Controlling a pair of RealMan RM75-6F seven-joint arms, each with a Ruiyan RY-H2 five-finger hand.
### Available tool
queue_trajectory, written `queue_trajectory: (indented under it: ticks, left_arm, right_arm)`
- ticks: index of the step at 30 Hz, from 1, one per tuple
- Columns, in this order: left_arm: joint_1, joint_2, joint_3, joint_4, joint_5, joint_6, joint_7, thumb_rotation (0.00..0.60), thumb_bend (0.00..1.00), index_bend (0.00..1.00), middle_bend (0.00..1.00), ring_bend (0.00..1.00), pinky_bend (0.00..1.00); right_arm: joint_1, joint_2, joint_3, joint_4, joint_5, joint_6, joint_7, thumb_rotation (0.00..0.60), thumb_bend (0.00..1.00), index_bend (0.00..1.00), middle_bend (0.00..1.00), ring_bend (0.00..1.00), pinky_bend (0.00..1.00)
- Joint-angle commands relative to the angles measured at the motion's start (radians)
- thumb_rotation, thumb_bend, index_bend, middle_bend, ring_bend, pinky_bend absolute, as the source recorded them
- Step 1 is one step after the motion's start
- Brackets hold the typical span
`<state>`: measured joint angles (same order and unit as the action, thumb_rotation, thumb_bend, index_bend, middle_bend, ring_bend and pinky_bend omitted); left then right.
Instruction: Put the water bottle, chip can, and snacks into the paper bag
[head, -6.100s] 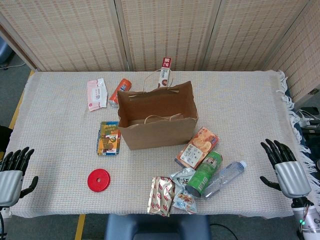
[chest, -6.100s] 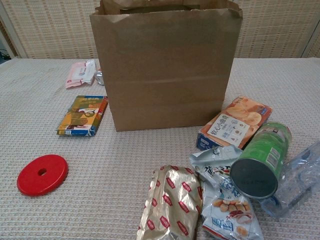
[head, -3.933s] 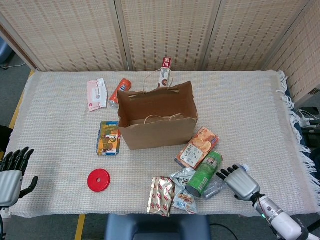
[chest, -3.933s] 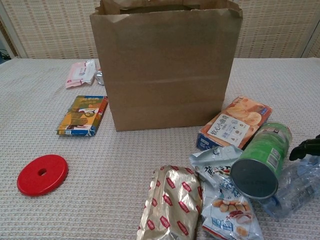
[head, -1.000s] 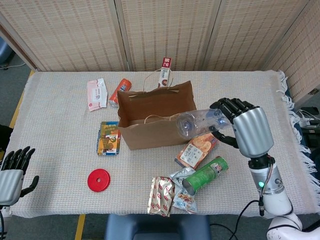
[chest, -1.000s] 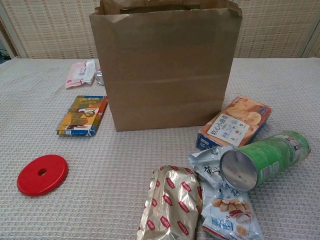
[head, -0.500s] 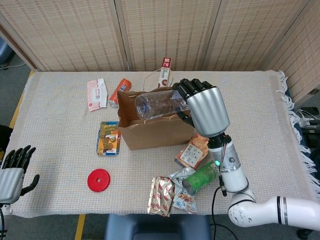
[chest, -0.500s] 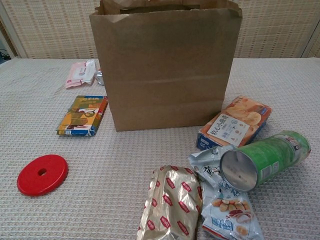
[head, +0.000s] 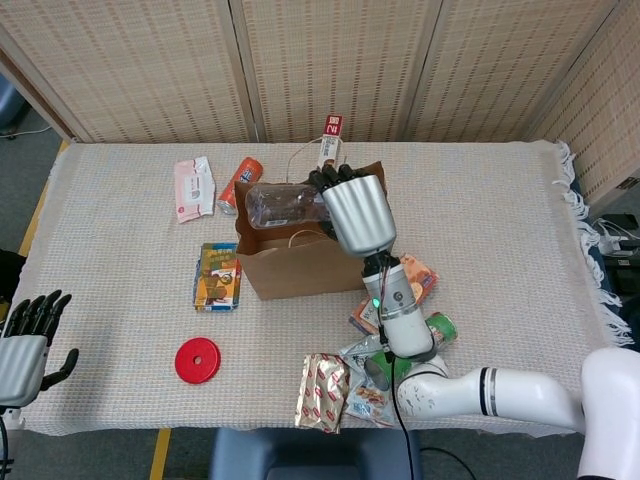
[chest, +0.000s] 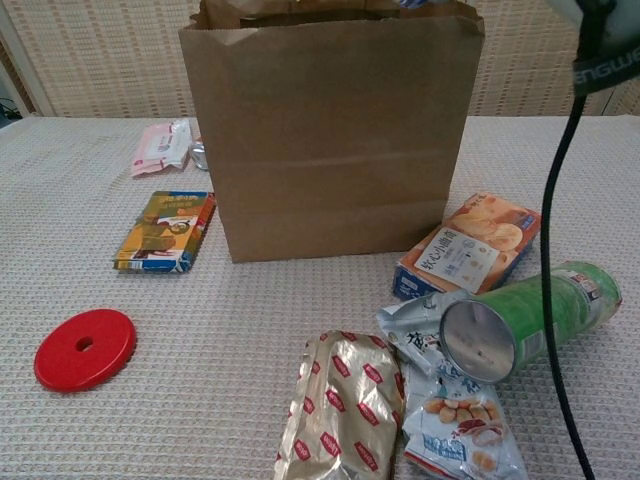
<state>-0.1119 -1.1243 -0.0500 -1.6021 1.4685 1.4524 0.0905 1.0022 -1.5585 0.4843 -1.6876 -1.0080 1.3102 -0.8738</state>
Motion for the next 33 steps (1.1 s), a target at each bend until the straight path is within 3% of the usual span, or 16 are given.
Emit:
queue_trajectory:
  ticks: [1, 3, 5, 8, 14, 20, 27, 33]
  left_arm:
    - [0.000, 0.000, 0.000, 0.000, 0.000, 0.000, 0.001, 0.600, 0.39, 0.04, 0.00, 0.00, 0.00]
    - [0.000, -0.001, 0.000, 0.000, -0.001, 0.000, 0.001, 0.600, 0.39, 0.04, 0.00, 0.00, 0.00]
    - [0.000, -0.001, 0.000, 0.001, -0.001, 0.000, 0.001, 0.600, 0.39, 0.04, 0.00, 0.00, 0.00]
    - [0.000, -0.001, 0.000, 0.001, -0.001, 0.002, 0.001, 0.600, 0.39, 0.04, 0.00, 0.00, 0.00]
    - [0.000, -0.001, 0.001, 0.000, -0.001, 0.002, 0.004, 0.600, 0.39, 0.04, 0.00, 0.00, 0.00]
    - [0.001, -0.002, 0.000, -0.002, -0.003, 0.004, 0.010, 0.600, 0.39, 0.04, 0.00, 0.00, 0.00]
    - [0.003, -0.006, 0.000, -0.003, -0.007, 0.009, 0.023, 0.600, 0.39, 0.04, 0.00, 0.00, 0.00]
    - [0.004, -0.010, -0.001, -0.007, -0.010, 0.012, 0.036, 0.600, 0.39, 0.04, 0.00, 0.00, 0.00]
  right_arm:
    - [0.028, -0.035, -0.023, 0.024, 0.056, -0.017, -0.049, 0.600, 0.33, 0.53, 0.55, 0.49, 0.52]
    - [0.037, -0.044, -0.023, 0.015, 0.102, -0.019, -0.085, 0.600, 0.32, 0.31, 0.41, 0.32, 0.36]
    - [0.047, -0.051, -0.017, 0.005, 0.136, -0.005, -0.116, 0.600, 0.27, 0.13, 0.29, 0.19, 0.27]
    - [0.051, -0.051, -0.009, -0.008, 0.135, 0.023, -0.114, 0.600, 0.20, 0.01, 0.20, 0.11, 0.23]
    - [0.026, 0.000, 0.001, -0.070, 0.132, 0.061, -0.096, 0.600, 0.13, 0.00, 0.16, 0.08, 0.22]
    - [-0.046, 0.099, -0.031, -0.176, 0.076, 0.089, -0.034, 0.600, 0.13, 0.00, 0.16, 0.08, 0.22]
    - [-0.207, 0.286, -0.092, -0.292, -0.014, 0.108, 0.148, 0.600, 0.13, 0.00, 0.16, 0.08, 0.22]
    - [-0.393, 0.488, -0.206, -0.388, -0.127, 0.069, 0.412, 0.600, 0.13, 0.00, 0.16, 0.08, 0.21]
